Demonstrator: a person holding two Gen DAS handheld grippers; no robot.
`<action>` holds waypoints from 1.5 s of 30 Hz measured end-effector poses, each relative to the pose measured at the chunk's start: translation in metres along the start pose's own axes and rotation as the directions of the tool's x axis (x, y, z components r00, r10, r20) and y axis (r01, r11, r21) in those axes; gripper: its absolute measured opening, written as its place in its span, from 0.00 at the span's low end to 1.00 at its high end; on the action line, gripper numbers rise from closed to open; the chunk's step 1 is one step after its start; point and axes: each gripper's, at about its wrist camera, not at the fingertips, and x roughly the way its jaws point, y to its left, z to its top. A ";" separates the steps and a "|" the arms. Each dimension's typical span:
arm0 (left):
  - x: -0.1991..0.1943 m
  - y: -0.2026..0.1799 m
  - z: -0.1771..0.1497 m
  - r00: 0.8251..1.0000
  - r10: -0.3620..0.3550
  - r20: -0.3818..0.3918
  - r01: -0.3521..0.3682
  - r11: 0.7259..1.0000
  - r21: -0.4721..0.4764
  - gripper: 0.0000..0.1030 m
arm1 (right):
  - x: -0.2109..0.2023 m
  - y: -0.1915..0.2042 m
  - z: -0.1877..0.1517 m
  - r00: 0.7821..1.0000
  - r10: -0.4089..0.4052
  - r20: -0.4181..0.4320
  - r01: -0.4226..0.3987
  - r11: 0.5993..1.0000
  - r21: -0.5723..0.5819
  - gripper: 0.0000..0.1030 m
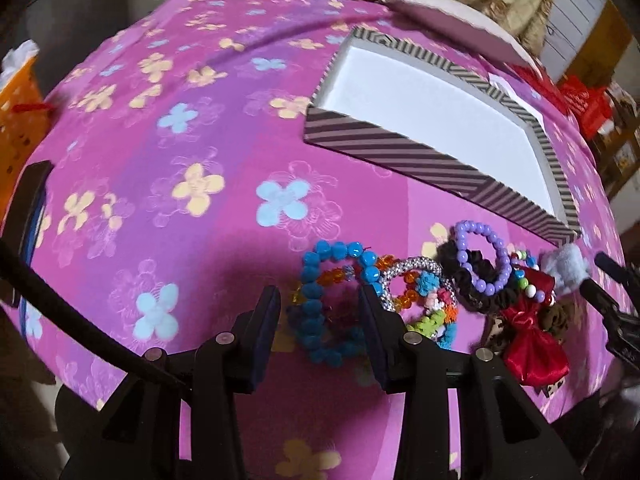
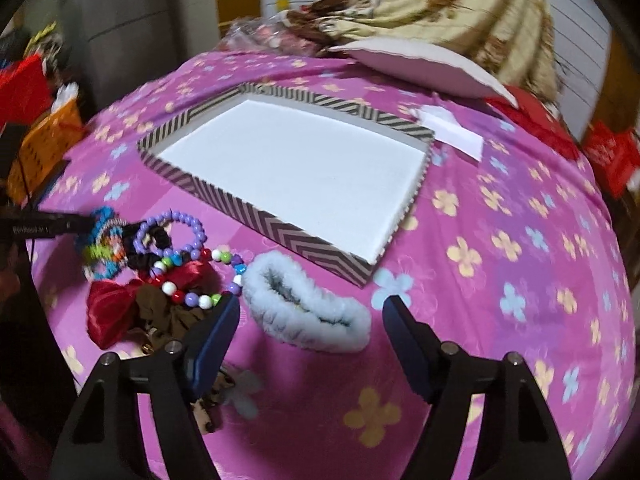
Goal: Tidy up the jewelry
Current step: 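Grasp the white fuzzy scrunchie with the right gripper while the left grasps the blue bead bracelet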
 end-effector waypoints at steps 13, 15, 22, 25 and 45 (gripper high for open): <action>0.009 0.008 0.009 1.000 -0.018 -0.009 0.018 1.000 0.020 0.18 | 0.023 -0.015 0.001 0.989 0.133 -0.058 -0.133 0.991 -0.001 0.42; 0.005 0.011 0.011 0.999 -0.043 0.009 0.043 0.999 -0.004 0.17 | 0.021 -0.018 0.000 0.989 0.141 -0.048 -0.140 0.990 0.021 0.31; -0.020 0.011 0.018 0.992 -0.114 0.045 0.114 0.993 -0.008 0.17 | -0.003 -0.022 0.002 0.990 0.143 0.007 -0.143 0.988 0.052 0.25; -0.031 0.010 0.021 0.989 -0.138 0.058 0.138 0.990 -0.009 0.17 | -0.014 -0.023 0.007 0.987 0.157 0.036 -0.159 0.985 0.060 0.25; -0.026 0.057 0.021 0.995 -0.101 0.015 0.103 0.979 -0.175 0.17 | -0.022 -0.021 0.009 0.984 0.170 0.053 -0.174 0.981 0.086 0.25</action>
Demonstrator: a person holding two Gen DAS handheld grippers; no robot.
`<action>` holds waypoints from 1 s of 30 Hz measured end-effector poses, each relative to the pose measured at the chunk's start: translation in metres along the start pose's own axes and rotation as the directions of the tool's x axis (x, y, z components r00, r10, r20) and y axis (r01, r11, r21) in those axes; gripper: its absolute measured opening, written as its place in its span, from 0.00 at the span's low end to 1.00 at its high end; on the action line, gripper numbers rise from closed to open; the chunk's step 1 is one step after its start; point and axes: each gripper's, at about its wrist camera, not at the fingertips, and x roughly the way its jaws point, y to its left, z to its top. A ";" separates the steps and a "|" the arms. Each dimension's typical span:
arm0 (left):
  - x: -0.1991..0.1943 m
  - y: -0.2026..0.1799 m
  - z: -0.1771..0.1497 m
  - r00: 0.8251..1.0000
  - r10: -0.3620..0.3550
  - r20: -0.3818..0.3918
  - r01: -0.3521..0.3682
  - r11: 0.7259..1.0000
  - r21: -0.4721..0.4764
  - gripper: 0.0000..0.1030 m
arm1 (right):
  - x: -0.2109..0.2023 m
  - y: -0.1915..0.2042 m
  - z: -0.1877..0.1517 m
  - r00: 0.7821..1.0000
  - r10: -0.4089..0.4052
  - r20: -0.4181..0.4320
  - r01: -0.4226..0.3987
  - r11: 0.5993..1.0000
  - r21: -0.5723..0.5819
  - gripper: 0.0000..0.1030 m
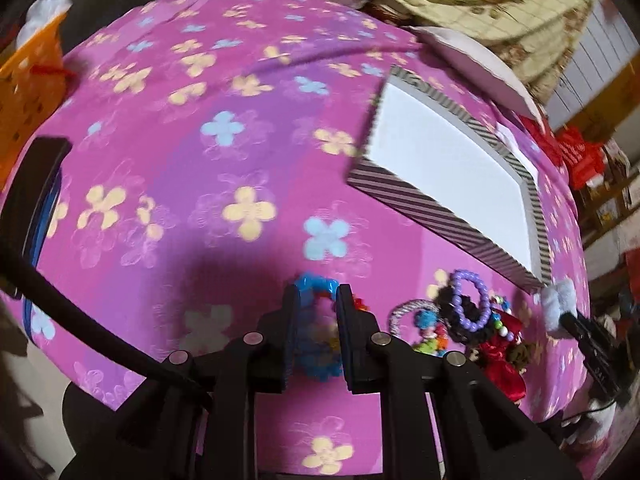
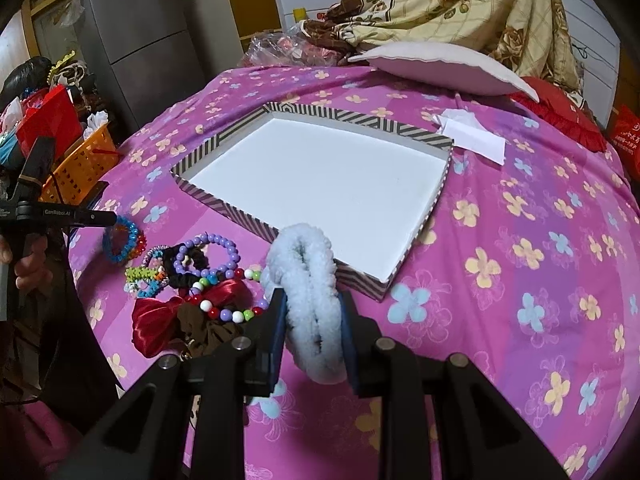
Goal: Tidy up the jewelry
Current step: 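Grasp the white fuzzy scrunchie with the right gripper while the left grasps the blue bead bracelet, then carry both items into the striped box and open both grippers to release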
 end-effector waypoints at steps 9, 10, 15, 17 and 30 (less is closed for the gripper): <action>0.008 0.005 0.002 0.999 0.039 -0.014 -0.038 0.999 0.030 0.23 | 0.002 0.000 0.000 1.000 0.003 -0.001 -0.003 1.000 0.009 0.25; 0.009 0.004 0.001 0.999 0.036 -0.021 -0.035 0.999 0.042 0.25 | 0.002 0.000 0.000 1.000 0.002 -0.004 -0.002 1.000 0.009 0.25; 0.022 0.002 0.000 0.997 0.042 -0.060 -0.037 0.996 0.077 0.29 | 0.004 -0.001 -0.001 1.000 0.001 -0.009 0.000 1.000 0.019 0.25; 0.029 0.003 0.001 0.996 0.035 -0.079 -0.029 0.996 0.080 0.29 | 0.005 0.000 -0.001 1.000 -0.001 -0.011 0.001 1.000 0.018 0.25; -0.004 -0.003 0.011 1.000 -0.026 0.008 0.025 0.997 0.073 0.09 | -0.001 0.000 0.003 1.000 -0.005 0.005 0.005 1.000 0.020 0.25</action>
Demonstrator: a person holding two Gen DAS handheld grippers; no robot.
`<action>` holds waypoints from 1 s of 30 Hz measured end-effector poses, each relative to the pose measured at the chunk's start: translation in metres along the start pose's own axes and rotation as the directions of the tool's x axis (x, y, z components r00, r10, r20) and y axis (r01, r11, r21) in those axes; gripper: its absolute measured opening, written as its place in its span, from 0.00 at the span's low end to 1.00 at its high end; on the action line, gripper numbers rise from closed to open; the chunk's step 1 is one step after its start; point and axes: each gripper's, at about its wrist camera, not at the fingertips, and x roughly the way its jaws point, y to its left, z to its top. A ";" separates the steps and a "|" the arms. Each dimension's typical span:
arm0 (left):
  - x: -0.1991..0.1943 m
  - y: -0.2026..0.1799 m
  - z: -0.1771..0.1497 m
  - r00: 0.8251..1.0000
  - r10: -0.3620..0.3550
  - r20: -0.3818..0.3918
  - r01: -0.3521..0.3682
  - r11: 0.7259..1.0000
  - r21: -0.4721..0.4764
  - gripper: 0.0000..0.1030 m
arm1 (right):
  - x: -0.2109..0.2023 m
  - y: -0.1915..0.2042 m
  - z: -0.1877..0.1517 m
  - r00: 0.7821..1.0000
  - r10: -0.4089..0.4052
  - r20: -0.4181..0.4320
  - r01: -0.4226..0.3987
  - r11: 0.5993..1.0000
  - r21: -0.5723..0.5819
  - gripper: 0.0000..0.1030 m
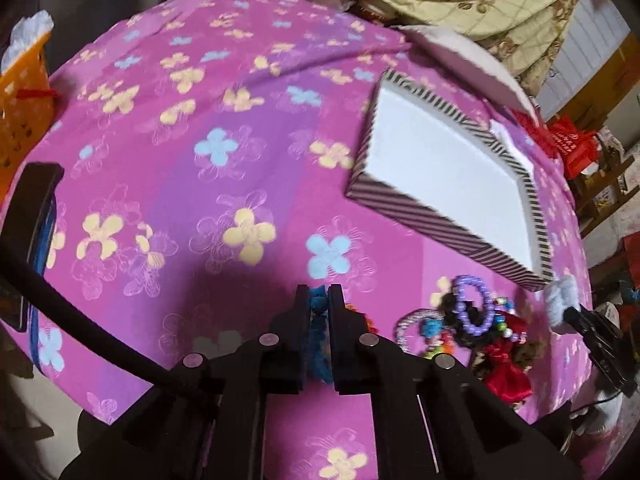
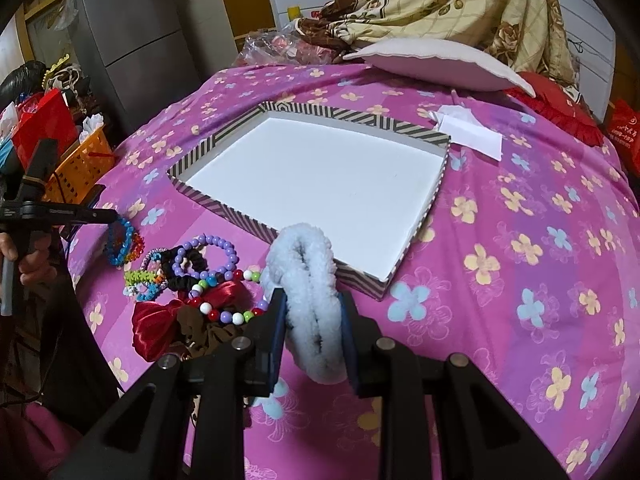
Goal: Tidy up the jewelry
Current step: 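Carry both items into the striped box and open both grippers to release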
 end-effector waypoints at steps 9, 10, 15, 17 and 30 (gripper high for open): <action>-0.032 -0.038 0.014 0.996 -0.069 0.051 0.067 0.997 0.050 0.09 | -0.011 -0.002 0.013 0.999 -0.017 0.032 0.017 1.000 -0.004 0.25; -0.035 -0.042 0.016 0.996 -0.073 0.057 0.070 0.996 0.056 0.09 | -0.012 -0.003 0.016 0.999 -0.024 0.036 0.024 1.000 0.000 0.25; -0.044 -0.067 0.039 0.992 -0.090 0.090 0.082 0.992 0.092 0.09 | -0.010 -0.012 0.032 0.997 -0.066 0.050 0.065 0.998 0.018 0.25; -0.044 -0.077 0.050 0.991 -0.088 0.105 0.078 0.992 0.103 0.09 | -0.005 -0.016 0.041 0.996 -0.082 0.046 0.081 0.996 0.023 0.25; 0.030 -0.108 0.112 0.997 -0.009 0.075 0.002 0.995 0.103 0.09 | 0.078 -0.060 0.117 0.979 -0.203 -0.018 0.203 0.974 0.095 0.25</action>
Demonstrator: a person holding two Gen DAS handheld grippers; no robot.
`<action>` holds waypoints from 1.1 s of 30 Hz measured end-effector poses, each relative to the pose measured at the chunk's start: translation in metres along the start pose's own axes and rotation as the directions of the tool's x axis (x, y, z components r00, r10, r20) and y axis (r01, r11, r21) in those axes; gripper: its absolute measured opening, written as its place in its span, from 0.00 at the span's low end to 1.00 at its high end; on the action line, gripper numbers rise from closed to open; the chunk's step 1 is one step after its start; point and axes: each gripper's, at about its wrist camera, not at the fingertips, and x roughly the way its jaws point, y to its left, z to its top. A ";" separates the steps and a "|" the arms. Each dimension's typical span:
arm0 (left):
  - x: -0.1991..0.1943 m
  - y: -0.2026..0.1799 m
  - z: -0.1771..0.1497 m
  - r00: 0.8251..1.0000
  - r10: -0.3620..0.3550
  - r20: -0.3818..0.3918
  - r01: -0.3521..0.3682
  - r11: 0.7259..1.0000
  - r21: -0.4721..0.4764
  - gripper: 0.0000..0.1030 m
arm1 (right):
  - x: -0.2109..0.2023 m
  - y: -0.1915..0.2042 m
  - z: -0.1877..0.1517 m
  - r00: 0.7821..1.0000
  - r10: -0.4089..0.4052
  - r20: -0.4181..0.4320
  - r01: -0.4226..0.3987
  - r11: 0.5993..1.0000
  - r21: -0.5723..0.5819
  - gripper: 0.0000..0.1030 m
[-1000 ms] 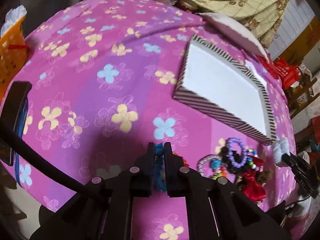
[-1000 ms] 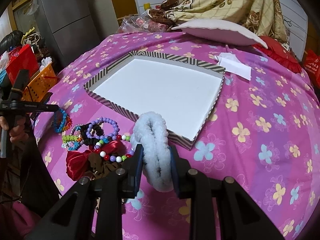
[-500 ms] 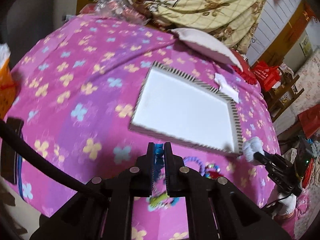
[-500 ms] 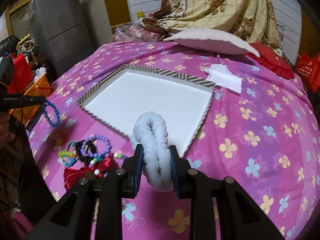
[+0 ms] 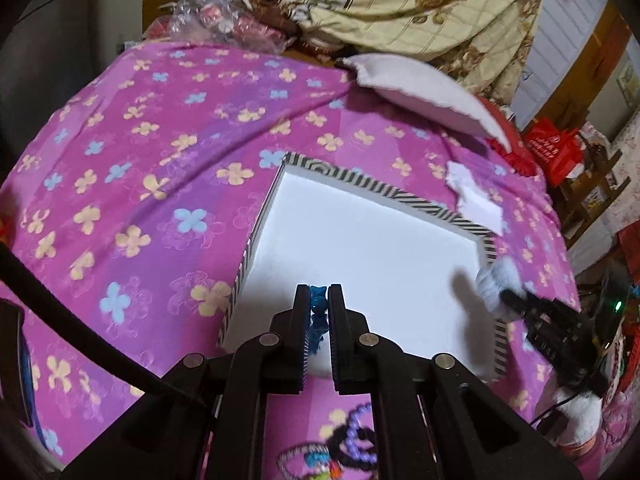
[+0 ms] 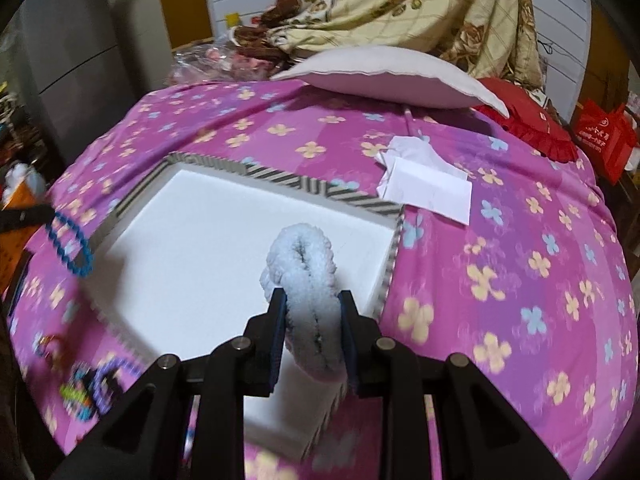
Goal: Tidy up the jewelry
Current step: 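Carry both items into the striped box and open both grippers to release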
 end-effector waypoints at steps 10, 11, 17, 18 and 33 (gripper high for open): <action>0.046 0.041 -0.010 0.989 0.124 -0.080 -0.128 0.991 -0.044 0.09 | 0.064 -0.026 0.030 0.996 -0.071 -0.049 0.073 0.996 0.049 0.25; 0.048 0.042 -0.012 0.989 0.125 -0.083 -0.129 0.991 -0.041 0.09 | 0.067 -0.026 0.030 0.996 -0.069 -0.058 0.072 0.996 0.051 0.25; 0.060 0.041 -0.019 0.986 0.136 -0.100 -0.140 0.990 -0.034 0.09 | 0.071 -0.023 0.028 0.996 -0.066 -0.055 0.068 0.997 0.046 0.32; 0.060 0.041 -0.021 0.985 0.139 -0.098 -0.143 0.989 -0.037 0.09 | 0.070 -0.023 0.028 0.997 -0.055 -0.055 0.057 0.997 0.047 0.41; 0.030 0.029 -0.034 0.987 0.156 -0.029 -0.156 0.988 -0.009 0.29 | 0.008 -0.021 0.001 0.999 0.003 0.040 -0.006 0.998 0.066 0.54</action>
